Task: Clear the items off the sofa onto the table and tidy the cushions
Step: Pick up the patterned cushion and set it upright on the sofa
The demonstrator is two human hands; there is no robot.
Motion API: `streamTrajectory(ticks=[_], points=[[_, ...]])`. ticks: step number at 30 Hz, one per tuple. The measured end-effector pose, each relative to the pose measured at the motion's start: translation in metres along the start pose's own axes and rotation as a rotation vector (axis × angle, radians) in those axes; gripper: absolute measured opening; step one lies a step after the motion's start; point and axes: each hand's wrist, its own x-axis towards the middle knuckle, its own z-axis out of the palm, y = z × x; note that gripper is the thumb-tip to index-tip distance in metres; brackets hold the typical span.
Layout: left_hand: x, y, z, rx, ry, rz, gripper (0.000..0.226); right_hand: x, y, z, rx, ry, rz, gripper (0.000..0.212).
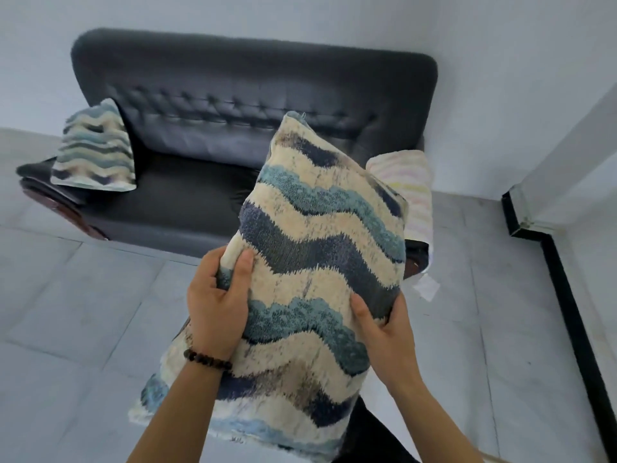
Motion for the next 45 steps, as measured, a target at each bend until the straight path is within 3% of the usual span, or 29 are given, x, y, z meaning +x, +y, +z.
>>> streamTrajectory(ticks=[2, 6, 10, 21, 31, 34, 39, 45], points=[[0.026, -0.021, -0.001, -0.012, 0.008, -0.038, 0.01, 0.032, 0.004, 0.026, 0.014, -0.029, 0.01, 0.068], [0.105, -0.062, 0.007, 0.014, 0.025, -0.051, 0.012, 0.114, 0.006, 0.091, 0.011, -0.051, 0.028, 0.085], [0.214, -0.083, 0.02, 0.096, 0.035, -0.016, 0.015, 0.21, -0.018, 0.162, 0.115, -0.076, -0.017, 0.051], [0.457, -0.14, 0.026, 0.191, 0.08, -0.008, 0.016, 0.411, -0.11, 0.305, 0.063, 0.005, -0.146, 0.052], [0.634, -0.301, 0.103, 0.101, -0.319, -0.359, 0.019, 0.576, -0.085, 0.404, -0.262, 0.141, -0.131, 0.051], [0.671, -0.355, 0.143, 0.072, -0.449, -0.505, 0.04, 0.626, -0.064, 0.427, -0.425, 0.148, -0.181, 0.053], [0.696, -0.452, 0.214, -0.07, -0.6, -0.718, 0.073, 0.716, -0.027, 0.436, -0.66, 0.066, -0.338, 0.045], [0.688, -0.537, 0.3, -0.043, -0.706, -0.748, 0.076, 0.832, 0.065, 0.449, -0.968, -0.199, -0.447, 0.066]])
